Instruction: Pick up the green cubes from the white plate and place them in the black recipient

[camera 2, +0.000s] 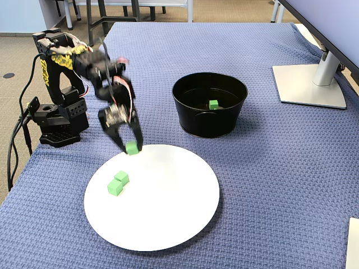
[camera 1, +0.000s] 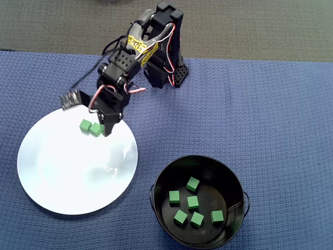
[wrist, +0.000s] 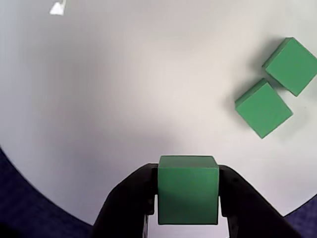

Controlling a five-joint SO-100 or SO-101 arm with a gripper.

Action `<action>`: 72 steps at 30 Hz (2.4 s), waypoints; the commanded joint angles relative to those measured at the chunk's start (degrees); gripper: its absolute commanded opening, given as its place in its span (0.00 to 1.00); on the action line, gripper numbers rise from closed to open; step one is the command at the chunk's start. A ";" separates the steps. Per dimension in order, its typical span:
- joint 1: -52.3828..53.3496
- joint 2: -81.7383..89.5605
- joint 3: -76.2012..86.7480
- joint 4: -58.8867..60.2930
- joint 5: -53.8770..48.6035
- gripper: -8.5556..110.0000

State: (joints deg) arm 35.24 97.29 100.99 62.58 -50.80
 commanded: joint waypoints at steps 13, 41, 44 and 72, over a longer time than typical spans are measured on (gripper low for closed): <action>-25.49 -12.22 -54.14 25.66 32.87 0.07; -39.46 -32.43 -70.22 21.36 32.26 0.47; -35.60 -22.06 -61.17 21.27 26.89 0.46; 7.56 1.67 1.41 -6.50 -13.80 0.40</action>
State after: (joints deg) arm 40.52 96.15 101.43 57.92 -68.73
